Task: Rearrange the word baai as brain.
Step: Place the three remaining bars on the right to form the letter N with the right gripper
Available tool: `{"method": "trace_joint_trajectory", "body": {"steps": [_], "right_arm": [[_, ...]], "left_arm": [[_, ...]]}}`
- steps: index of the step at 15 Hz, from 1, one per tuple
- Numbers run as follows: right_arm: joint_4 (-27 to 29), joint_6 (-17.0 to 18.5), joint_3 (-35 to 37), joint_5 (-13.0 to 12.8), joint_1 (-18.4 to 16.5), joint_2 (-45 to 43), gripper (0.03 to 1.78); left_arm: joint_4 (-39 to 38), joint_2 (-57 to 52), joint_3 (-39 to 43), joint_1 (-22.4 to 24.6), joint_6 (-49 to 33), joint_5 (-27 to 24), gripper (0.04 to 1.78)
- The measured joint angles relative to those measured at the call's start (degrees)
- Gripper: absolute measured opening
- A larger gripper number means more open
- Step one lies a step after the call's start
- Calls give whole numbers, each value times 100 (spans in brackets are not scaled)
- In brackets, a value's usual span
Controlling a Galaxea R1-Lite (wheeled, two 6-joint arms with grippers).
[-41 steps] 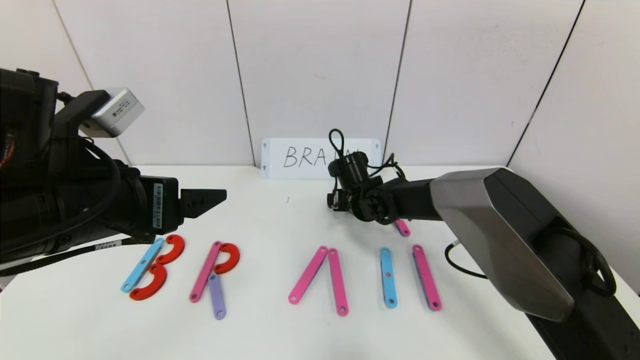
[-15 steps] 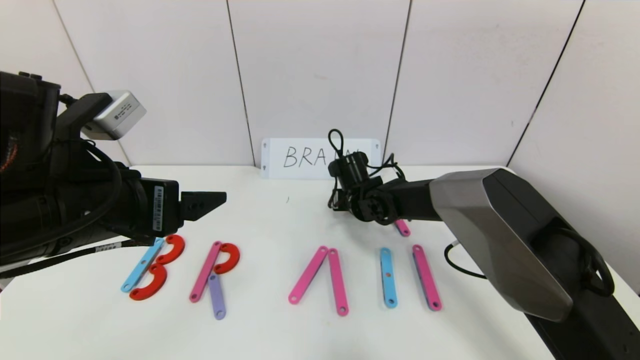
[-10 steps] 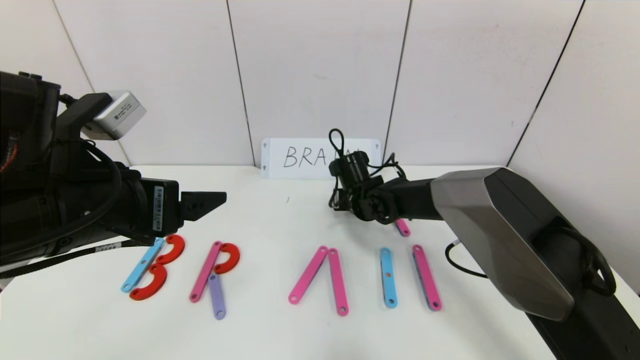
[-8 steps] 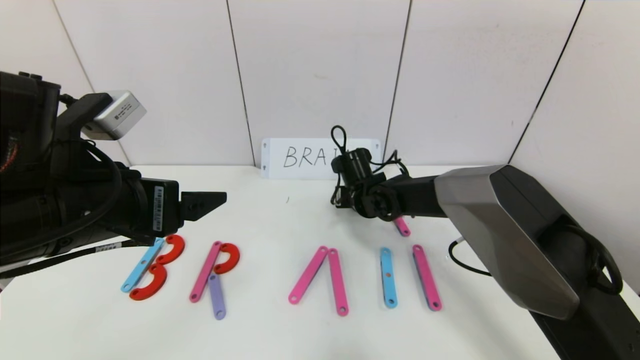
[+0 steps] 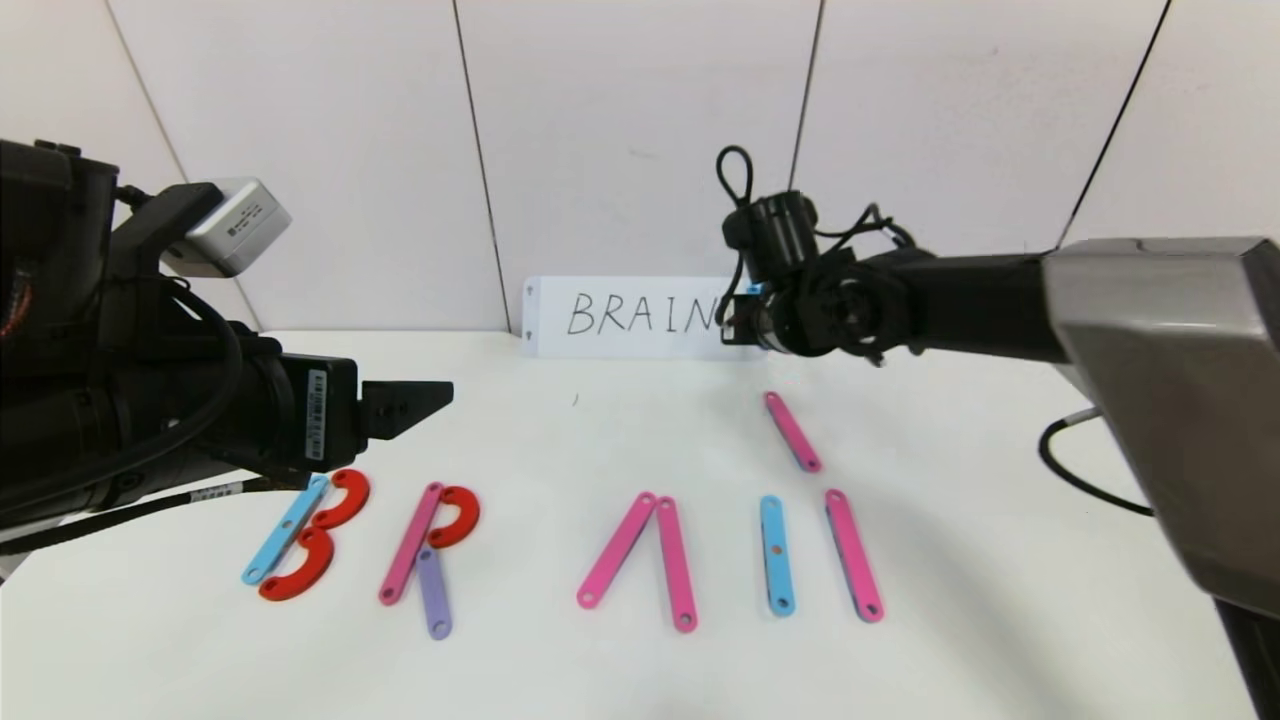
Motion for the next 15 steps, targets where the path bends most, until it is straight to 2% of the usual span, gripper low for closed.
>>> {"method": "trace_joint_trajectory", "body": {"steps": [3,7,10,15], "right_arm": [[549,10,696,-146,-49,-1029,27],[667,41,2532,-193,-57,-2556,27],[124,74,4038,-184,-17,-3324,27],[-1320,110,6064,-63,11,-3877,27]], "left_arm": [[0,102,0,22,-6,-143,173],[-1,135,-13,60,-6,-158,173],[-1,133,-16,93,-6,-158,173],[0,129,-17,94,-6,-168,173]]}}
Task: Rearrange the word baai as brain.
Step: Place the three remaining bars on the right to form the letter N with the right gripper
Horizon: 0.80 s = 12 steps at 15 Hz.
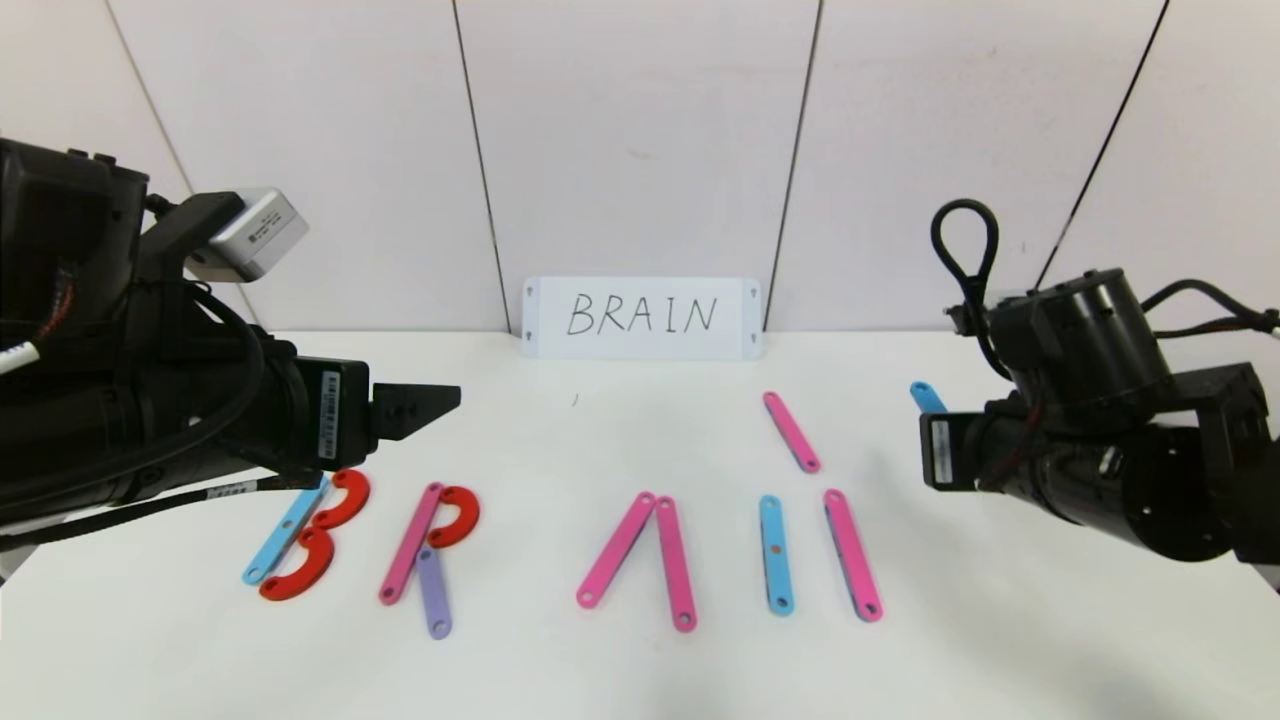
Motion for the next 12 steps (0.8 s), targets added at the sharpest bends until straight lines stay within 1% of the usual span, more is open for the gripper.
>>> {"method": "trace_joint_trajectory", "body": {"steps": [3,6,7,8,10,11,12], "right_arm": [[-740,16,586,22,2,179,27],[-1540,6,855,50,17,605,27],[-1662,6,929,107,30,750,27],[-1712,6,1009,254,44,858,27],[-1937,-50,1265,713,48,959,27],[-2243,-111,1458,913,55,981,27],[-2544,-215,1648,1008,61,1007,27]], "left_arm": [[0,9,0,0,0,0,173],[0,21,0,0,0,6,173],[0,23,0,0,-2,9,173],[-1,26,0,0,-2,9,173],[-1,28,0,0,-2,10,173],[0,30,0,0,0,9,173],[-1,30,0,0,0,9,173]]}}
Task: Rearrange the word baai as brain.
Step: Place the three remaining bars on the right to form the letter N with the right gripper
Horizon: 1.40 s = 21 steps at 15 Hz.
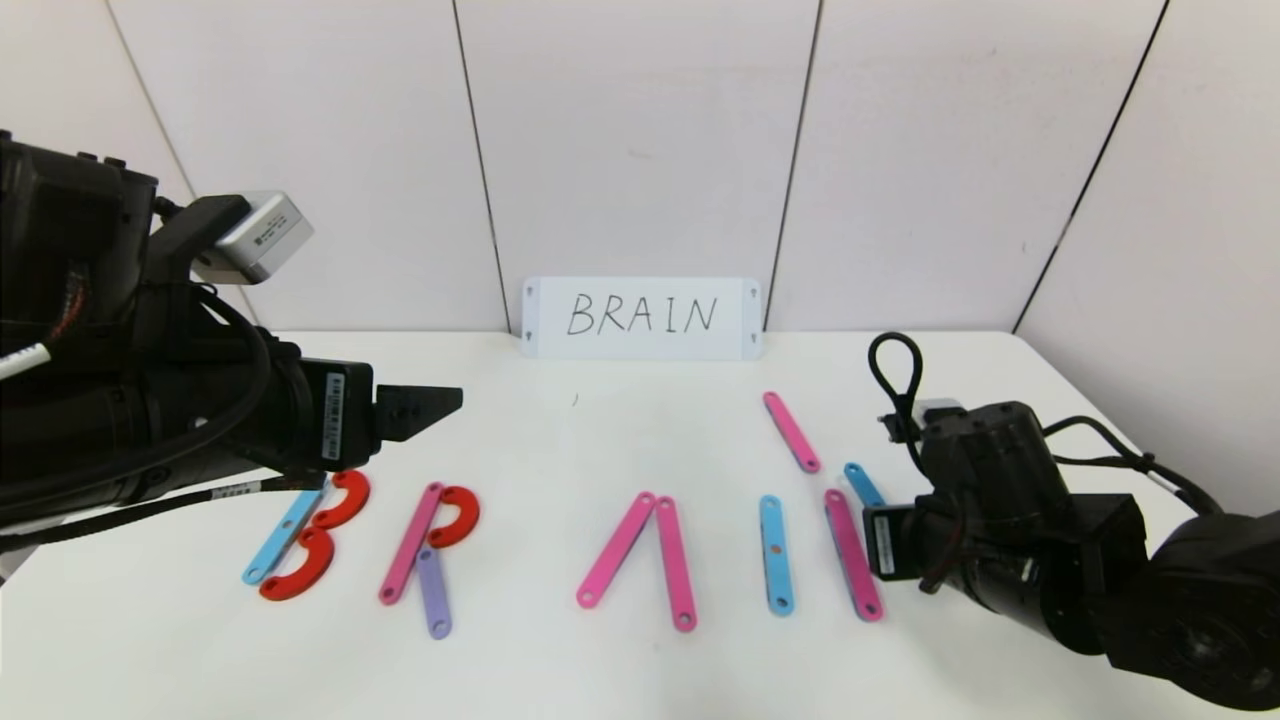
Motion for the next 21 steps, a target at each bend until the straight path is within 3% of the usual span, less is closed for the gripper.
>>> {"method": "trace_joint_trajectory", "body": {"steps": [3,11,14,17,21], "right_arm": [[-558,-205,367,76,-41,91,27],[-573,-541,902,149,-332,-265,27],[-578,-703,1062,439,-397,-480,27],[-580,-933,1208,885,-430,-752,27],[-581,-1114,1271,1254,-680,-855,27]], "left_arm": [[0,12,17,0,6,0,173],[0,41,37,-15,9,0,173],[1,41,39,-20,6,1,173],[1,44,39,-20,6,1,173],[1,41,37,-15,6,1,173]]}}
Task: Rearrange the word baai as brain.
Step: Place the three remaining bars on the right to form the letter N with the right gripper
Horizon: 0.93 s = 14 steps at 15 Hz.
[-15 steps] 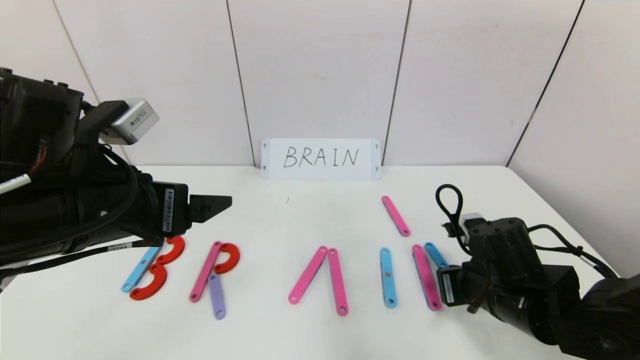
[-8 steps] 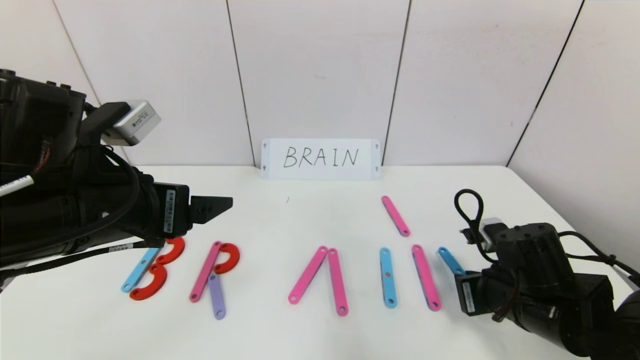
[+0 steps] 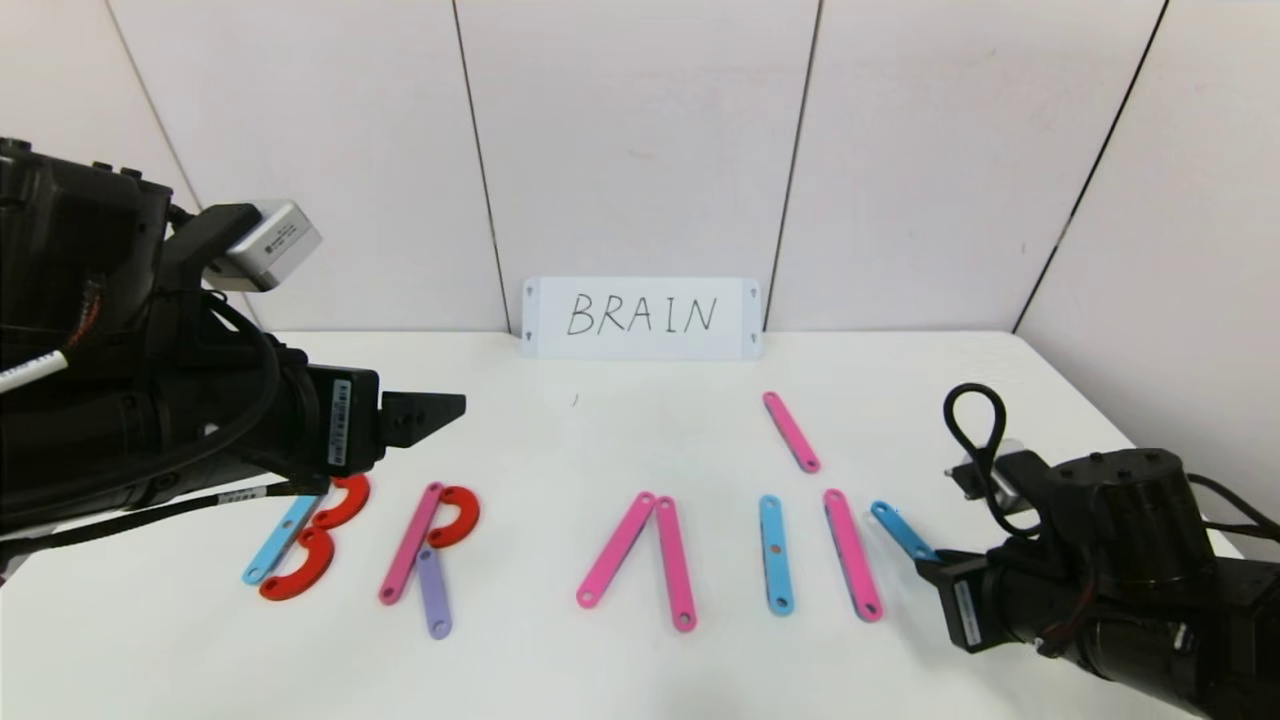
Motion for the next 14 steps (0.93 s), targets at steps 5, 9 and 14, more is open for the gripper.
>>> {"method": "trace_joint_trajectory", "body": {"steps": [5,9,14], "right_arm": [[-27,-149,29,185,-199,99,27],[-678,-190,66,216,-211,444,27],[-802,-215,116,216,-180,692,27]], "left_arm": [[0,-2,0,-2,2,0,173],[0,-2,0,-2,2,0,173],[0,0,0,-2,2,0,173]]}}
